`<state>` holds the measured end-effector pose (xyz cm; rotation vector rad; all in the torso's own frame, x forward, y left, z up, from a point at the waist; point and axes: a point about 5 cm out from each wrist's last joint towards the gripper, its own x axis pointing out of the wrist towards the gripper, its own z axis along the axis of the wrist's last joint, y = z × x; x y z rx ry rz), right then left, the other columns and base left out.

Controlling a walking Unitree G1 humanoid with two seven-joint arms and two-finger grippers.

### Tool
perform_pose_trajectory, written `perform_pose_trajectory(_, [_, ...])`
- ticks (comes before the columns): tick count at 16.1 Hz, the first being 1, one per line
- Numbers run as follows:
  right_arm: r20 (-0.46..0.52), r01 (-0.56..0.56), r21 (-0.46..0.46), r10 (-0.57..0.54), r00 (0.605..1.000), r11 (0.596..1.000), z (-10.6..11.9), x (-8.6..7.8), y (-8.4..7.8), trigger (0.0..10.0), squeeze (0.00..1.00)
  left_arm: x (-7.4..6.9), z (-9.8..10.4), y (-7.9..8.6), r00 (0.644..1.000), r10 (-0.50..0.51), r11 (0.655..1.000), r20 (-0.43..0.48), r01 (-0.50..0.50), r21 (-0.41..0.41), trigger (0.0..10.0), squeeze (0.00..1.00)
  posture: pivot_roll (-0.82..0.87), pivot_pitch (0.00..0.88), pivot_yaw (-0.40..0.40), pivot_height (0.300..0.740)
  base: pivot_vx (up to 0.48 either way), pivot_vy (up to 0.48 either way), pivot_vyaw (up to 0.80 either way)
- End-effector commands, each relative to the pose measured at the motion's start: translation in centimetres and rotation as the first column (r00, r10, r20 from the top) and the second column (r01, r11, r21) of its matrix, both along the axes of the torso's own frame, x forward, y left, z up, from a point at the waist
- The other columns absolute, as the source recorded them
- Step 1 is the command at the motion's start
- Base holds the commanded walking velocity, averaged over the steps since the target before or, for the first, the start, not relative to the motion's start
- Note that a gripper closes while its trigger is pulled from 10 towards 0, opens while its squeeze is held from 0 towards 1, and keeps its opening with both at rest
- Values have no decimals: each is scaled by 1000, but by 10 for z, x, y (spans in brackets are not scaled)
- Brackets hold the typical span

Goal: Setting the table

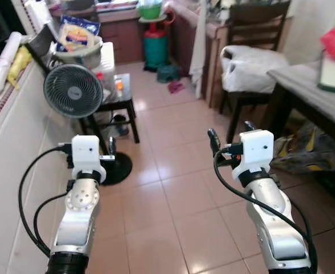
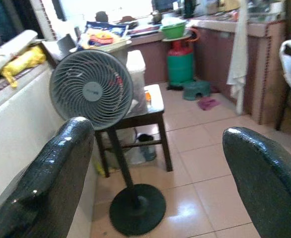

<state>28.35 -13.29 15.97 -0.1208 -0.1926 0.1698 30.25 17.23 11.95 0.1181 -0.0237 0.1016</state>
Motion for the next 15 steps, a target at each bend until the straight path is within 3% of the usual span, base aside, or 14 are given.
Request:
perform_pose_trajectory(1, [20, -30, 9, 29, 999, 1000, 5, 0, 8, 10000, 812, -1, -3, 5, 1000, 1, 1000, -10, -1, 5, 10000, 0, -36, 0, 40, 740, 0, 0, 0])
perform_pose_trajectory(3, [19, -29, 5, 29, 999, 1000, 4, 0, 8, 10000, 812, -2, -8, 0, 999, -47, 999, -22, 47, -20, 10000, 0, -37, 0, 40, 740, 0, 0, 213])
perform_pose_trajectory(9, [12, -27, -3, 27, 1000, 1000, 2, 0, 7, 10000, 820, -3, -24, -8, 992, -103, 994, -74, 100, -44, 10000, 0, -43, 0, 34, 740, 0, 0, 800])
perform_pose_trajectory(11, [2, -28, -4, 28, 1000, 1000, -2, 1, 7, 10000, 816, -5, -38, -10, 983, -134, 990, -125, 127, -60, 10000, 0, -43, 0, 34, 740, 0, 0, 641])
perform_pose_trajectory(12, [-16, -28, 0, 28, 999, 1000, -7, 2, 7, 10000, 808, -7, -47, -11, 975, -158, 987, -156, 149, -69, 10000, 0, -42, 0, 33, 740, 0, 0, 0])
perform_pose_trajectory(15, [-16, -28, 0, 28, 999, 1000, -7, 2, 7, 10000, 808, -7, -47, -11, 975, -158, 987, -156, 149, -69, 10000, 0, -42, 0, 33, 740, 0, 0, 0])
